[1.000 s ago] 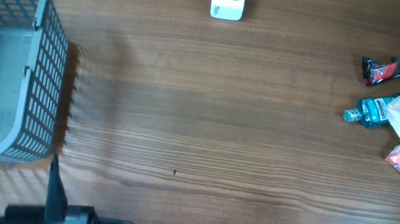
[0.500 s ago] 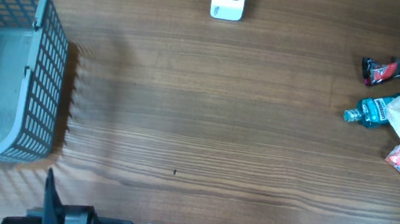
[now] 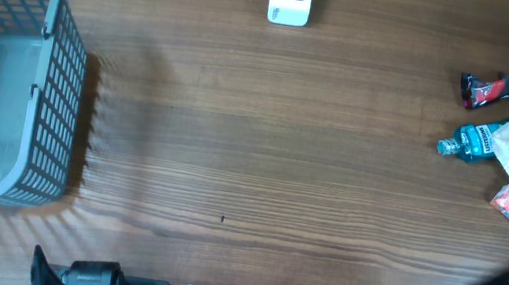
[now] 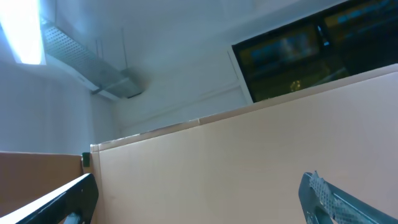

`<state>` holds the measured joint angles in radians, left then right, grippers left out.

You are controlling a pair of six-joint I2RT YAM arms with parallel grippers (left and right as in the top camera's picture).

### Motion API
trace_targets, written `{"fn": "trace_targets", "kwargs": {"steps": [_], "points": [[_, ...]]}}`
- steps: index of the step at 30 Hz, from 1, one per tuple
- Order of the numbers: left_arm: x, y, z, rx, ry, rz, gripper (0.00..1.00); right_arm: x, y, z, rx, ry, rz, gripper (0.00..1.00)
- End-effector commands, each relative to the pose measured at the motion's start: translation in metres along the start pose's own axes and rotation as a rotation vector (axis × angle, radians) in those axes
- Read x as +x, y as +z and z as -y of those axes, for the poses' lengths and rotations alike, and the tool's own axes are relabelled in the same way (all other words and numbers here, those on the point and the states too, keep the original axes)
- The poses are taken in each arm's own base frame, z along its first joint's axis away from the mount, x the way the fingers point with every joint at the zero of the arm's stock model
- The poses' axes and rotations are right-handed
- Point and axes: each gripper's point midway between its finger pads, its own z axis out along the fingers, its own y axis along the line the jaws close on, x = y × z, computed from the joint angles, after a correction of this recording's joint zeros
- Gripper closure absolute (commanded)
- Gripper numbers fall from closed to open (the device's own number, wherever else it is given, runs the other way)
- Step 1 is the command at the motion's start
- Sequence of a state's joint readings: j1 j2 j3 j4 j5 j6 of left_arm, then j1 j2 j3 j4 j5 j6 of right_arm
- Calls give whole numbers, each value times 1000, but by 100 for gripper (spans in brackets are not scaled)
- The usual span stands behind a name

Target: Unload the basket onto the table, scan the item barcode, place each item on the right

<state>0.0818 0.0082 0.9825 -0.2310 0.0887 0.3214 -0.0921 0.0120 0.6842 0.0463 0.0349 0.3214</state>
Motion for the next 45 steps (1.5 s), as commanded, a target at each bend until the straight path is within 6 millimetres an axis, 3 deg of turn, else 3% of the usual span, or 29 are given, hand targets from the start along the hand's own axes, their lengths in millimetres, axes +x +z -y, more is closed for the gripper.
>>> {"fn": "trace_targets", "kwargs": {"steps": [1, 7, 10, 16, 23, 28, 34, 39, 45], "points": [[3, 0, 3, 13, -13, -5, 0, 76, 3, -6, -148, -40, -98, 0], [6, 0, 4, 15, -13, -15, 0, 156, -10, 33, -62, 7, -152, 0], [6, 0, 4, 15, -13, -15, 0, 165, -16, 37, -62, 108, -117, 0], [7, 0, 4, 16, -14, -19, 0, 181, -21, 52, 2, 100, -144, 0], [8, 0, 5, 17, -14, -23, 0, 237, -37, 75, 122, 142, -365, 0], [8, 0, 5, 17, -14, -23, 0, 281, -60, 91, 191, 138, -518, 0], [8, 0, 5, 17, -14, -23, 0, 291, -69, 104, 271, 142, -556, 0], [9, 0, 5, 18, -15, -26, 0, 312, -86, 113, 315, 103, -665, 0], [27, -1, 10, 37, -22, -100, 0, 314, -88, 114, 368, 234, -653, 0]]}}
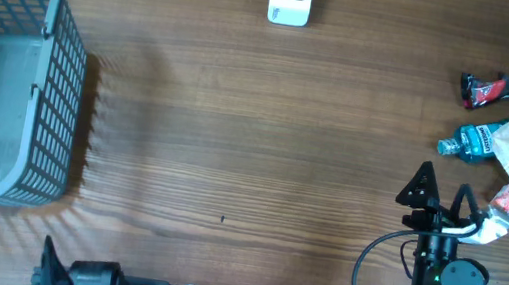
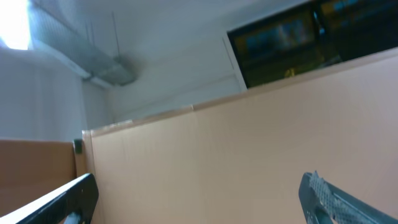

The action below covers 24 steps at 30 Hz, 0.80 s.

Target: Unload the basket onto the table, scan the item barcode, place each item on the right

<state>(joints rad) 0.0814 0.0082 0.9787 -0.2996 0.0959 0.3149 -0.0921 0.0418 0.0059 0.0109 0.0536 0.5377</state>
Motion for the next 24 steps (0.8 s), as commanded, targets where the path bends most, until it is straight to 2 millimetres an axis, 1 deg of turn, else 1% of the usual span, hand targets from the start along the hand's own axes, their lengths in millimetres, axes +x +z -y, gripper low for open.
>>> {"fn": "trace_targets", "kwargs": {"steps": [1, 4, 8, 12, 13, 15, 17, 18, 22, 24], "points": [[12, 0, 4, 14, -10, -42, 0, -1, 0, 3, 18, 75, 6, 0], [22, -1, 7, 25, -15, -84, 0, -1, 0, 3, 18, 75, 6, 0], [30, -2, 11, 44, -19, -116, 0, -1, 0, 3, 18, 75, 6, 0], [51, -6, 16, 62, -24, -203, 0, -1, 0, 3, 18, 75, 6, 0], [54, -6, 11, 35, 7, -219, 0, 0, 0, 3, 18, 75, 6, 0], [57, -7, 3, -9, 17, -234, 0, -1, 0, 3, 18, 75, 7, 0], [64, -9, 6, 1, -24, -264, 0, -1, 0, 3, 18, 75, 6, 0], [79, -13, 14, 14, -147, -329, 0, -1, 0, 3, 18, 75, 6, 0], [116, -17, 21, -14, -324, -443, 0, -1, 0, 3, 18, 75, 6, 0], [140, -15, 27, -19, -366, -493, 0, -1, 0, 3, 18, 75, 6, 0]]}}
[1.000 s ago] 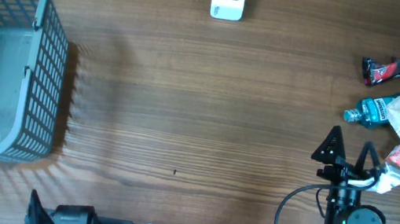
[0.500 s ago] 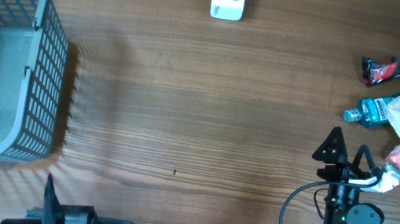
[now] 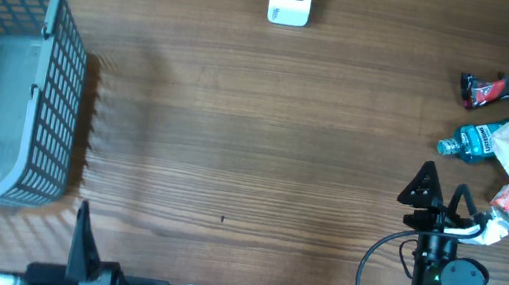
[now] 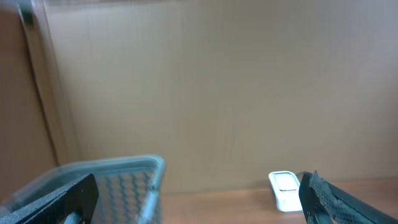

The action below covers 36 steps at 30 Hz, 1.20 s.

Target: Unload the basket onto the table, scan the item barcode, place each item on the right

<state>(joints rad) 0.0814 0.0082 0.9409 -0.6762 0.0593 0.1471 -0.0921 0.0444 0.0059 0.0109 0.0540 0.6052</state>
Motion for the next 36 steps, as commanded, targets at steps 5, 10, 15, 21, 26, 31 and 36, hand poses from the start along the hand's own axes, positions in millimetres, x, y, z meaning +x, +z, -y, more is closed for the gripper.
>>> {"fn": "trace_targets", "kwargs": {"steps": [5, 10, 15, 21, 26, 31, 36], "points": [[90, 46, 9, 23, -226, -159, 0, -1, 0, 3, 16, 8, 9, 0], [129, 75, 18, 71, -226, -127, 0, -1, 0, 3, 16, 8, 9, 0], [170, 86, 26, 93, -232, -148, 0, -1, 0, 3, 16, 7, 9, 0], [207, 89, 21, 38, -234, -206, 0, -1, 0, 3, 16, 7, 9, 0], [221, 91, 23, 32, -234, -206, 0, -1, 0, 3, 16, 7, 9, 0], [240, 92, 19, -2, -231, -214, 0, -1, 0, 3, 16, 7, 9, 0], [272, 89, 22, -5, -230, -282, 0, -1, 0, 3, 16, 7, 9, 0]]}}
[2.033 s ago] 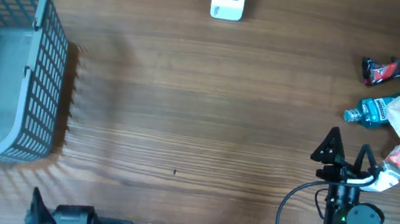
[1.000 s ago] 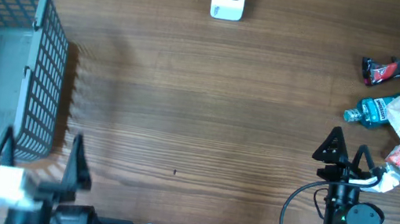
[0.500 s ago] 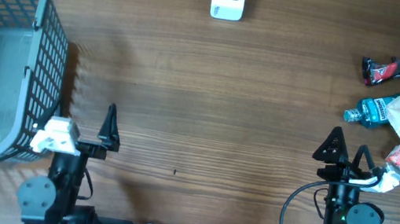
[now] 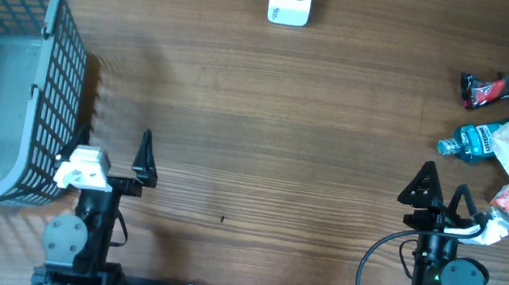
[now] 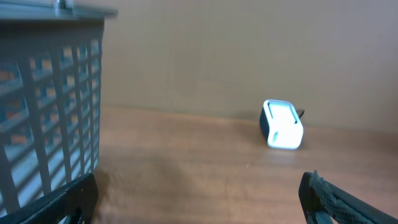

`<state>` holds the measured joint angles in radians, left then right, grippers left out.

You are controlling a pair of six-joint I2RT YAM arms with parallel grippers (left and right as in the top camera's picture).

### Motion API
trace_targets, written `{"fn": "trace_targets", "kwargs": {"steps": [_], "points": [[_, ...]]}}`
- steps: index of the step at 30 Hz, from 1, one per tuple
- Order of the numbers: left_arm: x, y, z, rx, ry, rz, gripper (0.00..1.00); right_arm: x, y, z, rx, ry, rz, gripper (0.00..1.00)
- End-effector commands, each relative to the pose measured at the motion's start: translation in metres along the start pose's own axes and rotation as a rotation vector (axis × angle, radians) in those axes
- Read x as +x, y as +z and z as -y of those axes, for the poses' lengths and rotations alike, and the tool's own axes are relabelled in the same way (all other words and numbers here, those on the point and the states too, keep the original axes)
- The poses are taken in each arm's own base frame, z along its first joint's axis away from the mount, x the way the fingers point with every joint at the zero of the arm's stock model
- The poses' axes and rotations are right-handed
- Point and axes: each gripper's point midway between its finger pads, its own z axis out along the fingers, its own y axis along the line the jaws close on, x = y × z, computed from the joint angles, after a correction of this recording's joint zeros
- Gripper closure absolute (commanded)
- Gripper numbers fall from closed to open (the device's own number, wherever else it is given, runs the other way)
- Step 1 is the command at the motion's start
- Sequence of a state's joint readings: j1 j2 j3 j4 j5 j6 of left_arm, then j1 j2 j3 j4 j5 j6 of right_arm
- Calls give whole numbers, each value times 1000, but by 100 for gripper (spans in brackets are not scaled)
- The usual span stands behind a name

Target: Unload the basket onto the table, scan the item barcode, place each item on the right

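Observation:
The white barcode scanner stands at the table's far edge; the left wrist view shows it ahead and to the right as a white block [image 5: 283, 124]. The items lie at the far right: a red-and-black tube [image 4: 490, 89], a blue bottle [image 4: 472, 141], a white pouch and a small red-and-white packet. My right gripper [image 4: 441, 193] is open and holds nothing, just left of the packet. My left gripper [image 4: 114, 147] is open beside the basket, also holding nothing [image 5: 198, 202].
A tall grey mesh basket fills the left side, its wall close on the left in the wrist view [image 5: 43, 93]. A green item shows at the right edge. A beige wall backs the table.
My left gripper has moved from the table's near-left edge to a spot beside the basket's right wall. Its camera now looks low along the table. The right arm has not moved.
First the right arm was a blur at the near-right corner and the left wrist camera faced wall and ceiling. Then the right gripper stood open beside the small packet. Then the left gripper appeared at the near-left edge, and now it stands open by the basket.

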<state>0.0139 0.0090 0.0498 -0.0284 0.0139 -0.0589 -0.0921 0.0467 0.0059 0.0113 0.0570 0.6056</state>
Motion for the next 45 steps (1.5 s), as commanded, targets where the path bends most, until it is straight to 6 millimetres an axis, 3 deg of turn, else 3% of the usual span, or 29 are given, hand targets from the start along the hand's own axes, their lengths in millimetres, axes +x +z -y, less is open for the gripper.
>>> {"fn": "trace_targets", "kwargs": {"steps": [1, 5, 35, 45], "points": [[23, 2, -6, -28, -9, -49, 0, -1, 0, 2, 13, 7, 9, 0], [30, 1, -13, -66, -7, -74, 0, -1, 0, 2, 13, 7, 9, 0], [30, 1, -11, -56, -8, -76, 0, -1, 0, 2, 12, 7, 9, 0], [30, 2, -11, -56, -8, -76, 0, -10, -3, -4, -15, 11, 45, 0]]}}
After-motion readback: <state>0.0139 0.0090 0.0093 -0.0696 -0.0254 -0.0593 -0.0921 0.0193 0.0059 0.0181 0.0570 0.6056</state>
